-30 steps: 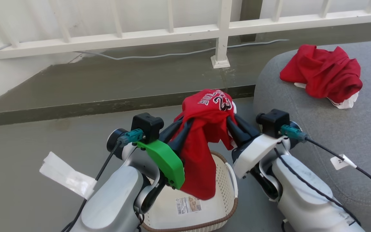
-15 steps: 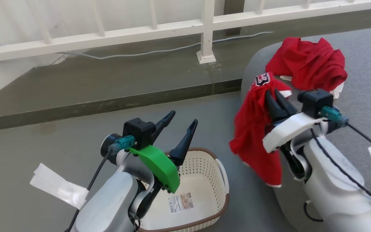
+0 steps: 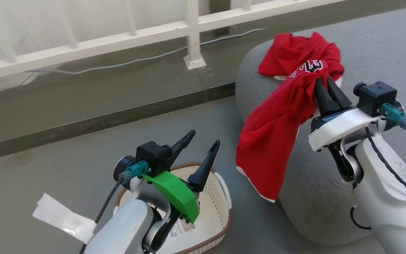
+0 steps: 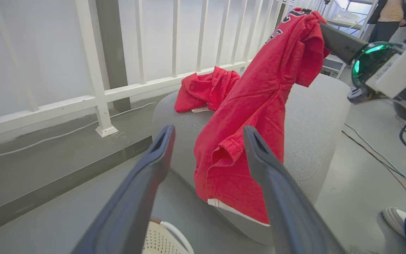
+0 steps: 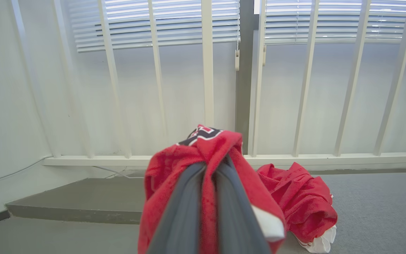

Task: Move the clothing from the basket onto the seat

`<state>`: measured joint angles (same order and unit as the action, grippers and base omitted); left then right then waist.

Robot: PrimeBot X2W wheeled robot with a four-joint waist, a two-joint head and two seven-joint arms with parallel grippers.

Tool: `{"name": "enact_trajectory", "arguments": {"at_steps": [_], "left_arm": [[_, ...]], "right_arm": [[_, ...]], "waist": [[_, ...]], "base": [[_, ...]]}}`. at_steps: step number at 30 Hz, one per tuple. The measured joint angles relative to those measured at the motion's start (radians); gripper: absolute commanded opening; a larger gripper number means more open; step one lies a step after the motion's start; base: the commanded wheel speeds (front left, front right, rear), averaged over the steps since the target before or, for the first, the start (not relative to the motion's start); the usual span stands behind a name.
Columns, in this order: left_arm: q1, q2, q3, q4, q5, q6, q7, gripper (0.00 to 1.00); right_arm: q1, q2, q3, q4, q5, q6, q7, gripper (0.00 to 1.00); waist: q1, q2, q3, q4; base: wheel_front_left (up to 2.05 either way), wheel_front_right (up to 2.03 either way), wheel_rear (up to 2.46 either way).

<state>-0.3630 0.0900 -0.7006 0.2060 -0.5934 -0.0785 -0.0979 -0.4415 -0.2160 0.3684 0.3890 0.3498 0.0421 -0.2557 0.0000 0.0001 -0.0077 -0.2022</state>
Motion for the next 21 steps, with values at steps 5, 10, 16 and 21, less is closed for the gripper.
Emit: {"name": "enact_trajectory", "arguments": {"at_steps": [5,10,16,21], "left_arm": [[0.005,0.000,-0.012,-0.023,0.002,0.000,-0.010,1.00],[0.015,0.001,-0.018,-0.033,0.007,0.000,-0.010,1.00],[0.022,0.007,-0.030,-0.053,0.013,0.000,-0.019,1.00],[0.025,0.012,-0.042,-0.061,0.020,0.001,-0.018,1.00]], "right_arm": [[-0.004,-0.004,-0.001,-0.031,-0.008,0.001,0.000,0.00],[-0.004,-0.004,-0.001,-0.067,-0.008,0.004,0.000,0.00],[-0.005,-0.009,-0.005,-0.097,-0.009,0.010,0.000,0.00],[-0.005,-0.019,-0.021,-0.122,-0.009,0.010,0.000,0.00]], "waist": [[0.0000,0.0000,0.004,-0.059],[0.0000,0.0000,0.012,-0.123],[0.0000,0.0000,0.027,-0.214],[0.0000,0.0000,0.045,-0.271]], "base": [[0.00,0.00,0.00],[0.00,0.00,0.00],[0.00,0.00,0.00],[0.00,0.00,0.00]]}}
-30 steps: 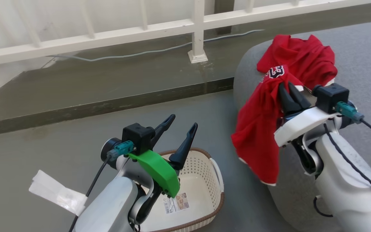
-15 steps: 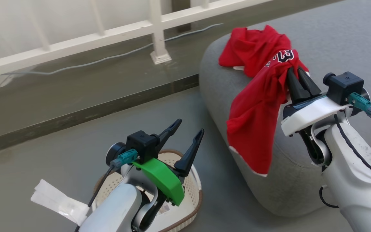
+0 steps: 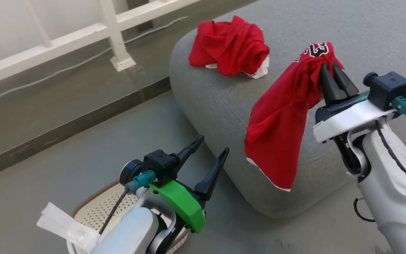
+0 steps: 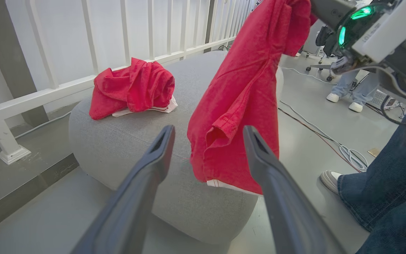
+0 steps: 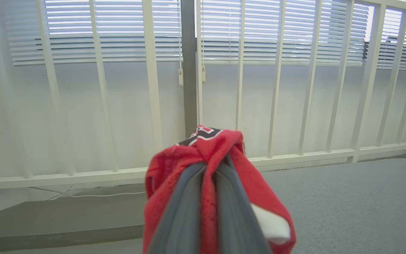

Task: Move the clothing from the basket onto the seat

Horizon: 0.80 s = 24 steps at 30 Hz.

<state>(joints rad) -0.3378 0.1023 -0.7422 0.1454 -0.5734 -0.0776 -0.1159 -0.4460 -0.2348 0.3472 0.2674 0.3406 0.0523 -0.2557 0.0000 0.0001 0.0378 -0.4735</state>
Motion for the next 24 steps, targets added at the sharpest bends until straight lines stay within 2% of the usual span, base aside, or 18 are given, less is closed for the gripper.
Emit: {"name": "enact_trajectory", "arguments": {"at_steps": [5,12,19,24], "left_arm": [[0.000,0.000,-0.009,-0.026,0.032,0.007,0.011,1.00],[-0.005,0.013,-0.020,-0.054,0.051,0.008,0.040,1.00],[-0.055,0.039,-0.029,-0.101,0.087,0.016,0.073,1.00],[-0.077,0.043,-0.034,-0.134,0.102,0.016,0.091,1.00]], "right_arm": [[-0.025,-0.020,-0.028,-0.016,0.005,0.000,0.000,0.00],[-0.200,-0.044,-0.080,-0.043,0.011,0.009,0.001,0.00],[-0.430,-0.115,-0.176,-0.032,0.021,0.006,0.042,0.00],[-0.536,-0.174,-0.230,0.007,0.022,-0.012,0.077,0.00]], "waist": [[0.0000,0.0000,0.039,-0.029],[0.0000,0.0000,0.114,-0.031],[0.0001,0.0000,0.206,0.001],[0.0001,0.0000,0.261,0.041]], "base": [[0.00,0.00,0.00],[0.00,0.00,0.00],[0.00,0.00,0.00],[0.00,0.00,0.00]]}}
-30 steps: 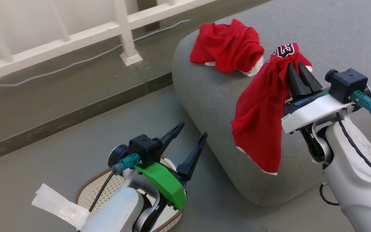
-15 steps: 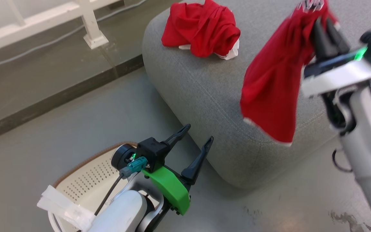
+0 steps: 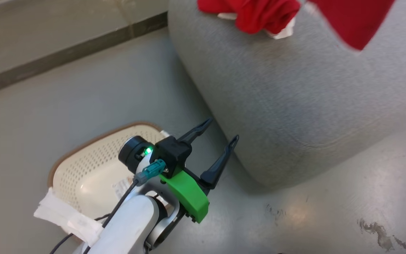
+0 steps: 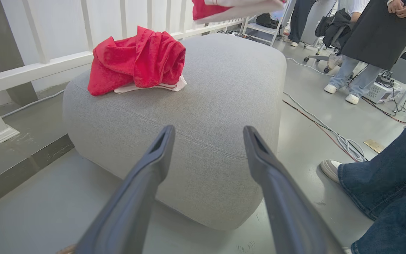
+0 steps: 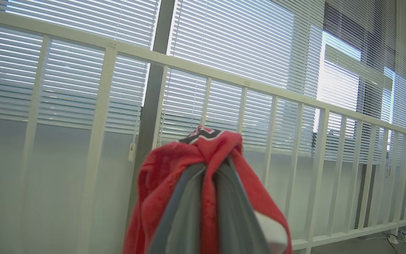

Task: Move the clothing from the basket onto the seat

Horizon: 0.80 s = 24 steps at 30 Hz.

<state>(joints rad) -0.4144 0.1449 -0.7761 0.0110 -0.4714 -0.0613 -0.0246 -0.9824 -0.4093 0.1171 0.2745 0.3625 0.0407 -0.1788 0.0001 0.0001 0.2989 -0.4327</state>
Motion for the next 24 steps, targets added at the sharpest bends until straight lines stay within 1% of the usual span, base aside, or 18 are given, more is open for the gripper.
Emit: {"name": "enact_trajectory", "arguments": {"at_steps": [1,3,5,7,10,12,14,16,21,24], "left_arm": [[-0.003,0.001,0.000,-0.007,0.001,0.000,0.007,1.00],[-0.013,0.002,0.000,-0.026,0.002,0.000,0.011,1.00],[-0.024,0.003,-0.001,-0.038,0.008,0.000,0.016,1.00],[-0.033,0.006,-0.001,-0.054,0.010,0.000,0.021,1.00],[-0.045,0.015,-0.001,-0.067,0.015,0.000,0.033,1.00],[-0.048,0.020,-0.001,-0.072,0.018,0.000,0.034,1.00],[-0.057,0.034,-0.001,-0.087,0.019,0.000,0.043,1.00],[-0.058,0.036,0.000,-0.091,0.019,0.000,0.048,1.00],[-0.059,0.059,0.002,-0.114,0.041,0.001,0.072,1.00],[-0.058,0.073,0.009,-0.127,0.048,0.011,0.087,1.00]], "right_arm": [[-0.019,-0.008,-0.016,0.011,0.003,-0.001,0.005,0.00],[-0.053,-0.030,-0.040,0.034,0.009,-0.017,0.018,0.00],[-0.081,-0.053,-0.059,0.058,0.009,-0.026,0.026,0.00],[-0.104,-0.070,-0.077,0.080,0.011,-0.030,0.039,0.00],[-0.135,-0.081,-0.094,0.115,0.018,-0.043,0.049,0.00],[-0.142,-0.084,-0.099,0.127,0.018,-0.044,0.052,0.00],[-0.153,-0.099,-0.106,0.163,0.017,-0.055,0.054,0.00],[-0.157,-0.101,-0.110,0.176,0.017,-0.062,0.053,0.00],[-0.157,-0.106,-0.140,0.240,0.016,-0.103,0.041,0.00],[-0.157,-0.093,-0.155,0.276,0.020,-0.112,0.028,0.00]], "waist": [[0.0000,0.0000,0.010,0.009],[0.0000,0.0000,0.032,0.029],[0.0000,0.0000,0.053,0.050],[0.0000,0.0000,0.074,0.070],[0.0000,0.0000,0.107,0.101],[0.0001,0.0000,0.118,0.110],[0.0001,0.0000,0.149,0.140],[0.0001,0.0000,0.159,0.149],[0.0001,0.0000,0.207,0.191],[0.0000,0.0000,0.236,0.209]], "base": [[0.00,0.00,0.00],[0.00,0.00,0.00],[0.00,0.00,0.00],[0.00,0.00,0.00],[0.00,0.00,0.00],[0.00,0.00,0.00],[0.00,0.00,0.00],[0.00,0.00,0.00],[0.00,0.00,0.00],[0.00,0.00,0.00]]}}
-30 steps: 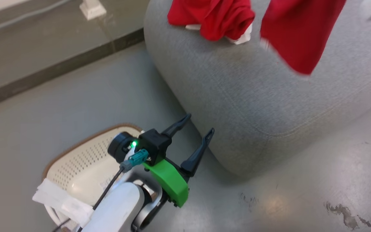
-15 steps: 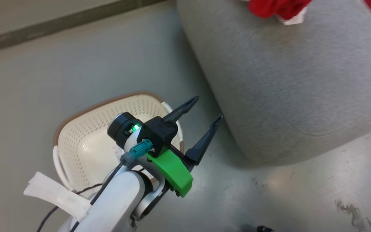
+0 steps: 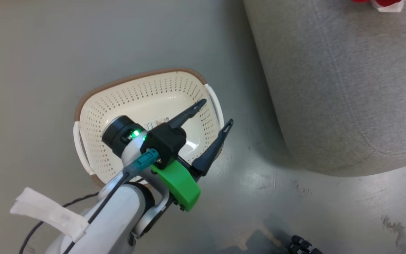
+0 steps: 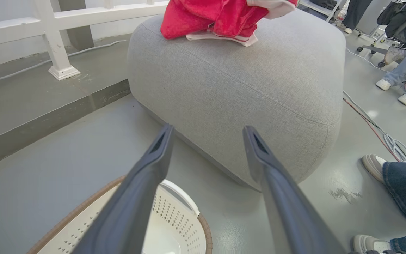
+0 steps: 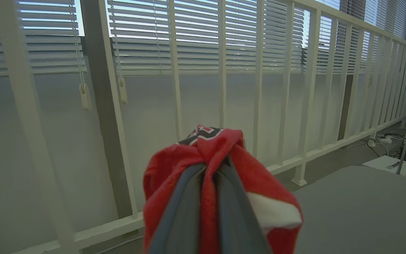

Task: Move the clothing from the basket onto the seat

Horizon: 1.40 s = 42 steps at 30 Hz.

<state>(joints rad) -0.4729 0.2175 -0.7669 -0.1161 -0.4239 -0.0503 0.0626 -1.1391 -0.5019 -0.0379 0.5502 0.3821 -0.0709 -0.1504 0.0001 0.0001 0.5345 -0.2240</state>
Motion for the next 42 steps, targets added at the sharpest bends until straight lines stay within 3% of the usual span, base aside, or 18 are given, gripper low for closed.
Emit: {"name": "enact_trajectory", "arguments": {"at_steps": [7,14,17,18,20,21,29,42], "left_arm": [[0.000,0.043,0.025,-0.035,0.009,0.016,0.026,1.00],[0.000,0.057,0.032,-0.056,0.009,0.021,0.038,1.00],[0.000,0.057,0.035,-0.056,0.009,0.021,0.038,1.00],[0.000,0.058,0.038,-0.056,0.009,0.021,0.038,1.00],[0.000,0.060,0.045,-0.057,0.009,0.021,0.038,1.00],[0.000,0.061,0.050,-0.057,0.009,0.021,0.038,1.00],[0.001,0.082,0.067,-0.059,0.005,0.024,0.038,1.00],[0.001,0.098,0.110,-0.058,-0.005,0.033,0.023,1.00]], "right_arm": [[0.020,0.134,0.007,0.096,0.044,-0.011,-0.038,0.00],[0.026,0.210,0.019,0.188,0.068,-0.011,-0.051,0.00],[0.026,0.213,0.025,0.214,0.068,-0.011,-0.053,0.00],[0.026,0.210,0.026,0.222,0.067,-0.010,-0.058,0.15],[0.025,0.208,0.035,0.236,0.060,-0.010,-0.060,0.59],[0.023,0.209,0.043,0.244,0.054,-0.010,-0.061,1.00],[0.018,0.230,0.056,0.284,0.051,0.013,-0.071,1.00],[0.097,0.353,0.079,0.315,0.091,0.106,-0.100,1.00]], "waist": [[0.0000,0.0000,0.068,0.017],[0.0000,0.0000,0.117,0.006],[0.0000,0.0000,0.124,-0.002],[-0.0001,0.0000,0.125,-0.004],[-0.0001,0.0000,0.125,-0.008],[-0.0001,0.0000,0.125,-0.010],[-0.0001,0.0000,0.119,-0.040],[-0.0001,0.0000,0.102,-0.136]], "base": [[0.00,0.00,0.00],[0.00,0.00,0.00],[0.00,0.00,0.00],[0.00,0.00,0.00],[0.00,0.00,0.00],[0.00,0.00,0.00],[0.00,0.00,0.00],[0.00,0.00,0.00]]}}
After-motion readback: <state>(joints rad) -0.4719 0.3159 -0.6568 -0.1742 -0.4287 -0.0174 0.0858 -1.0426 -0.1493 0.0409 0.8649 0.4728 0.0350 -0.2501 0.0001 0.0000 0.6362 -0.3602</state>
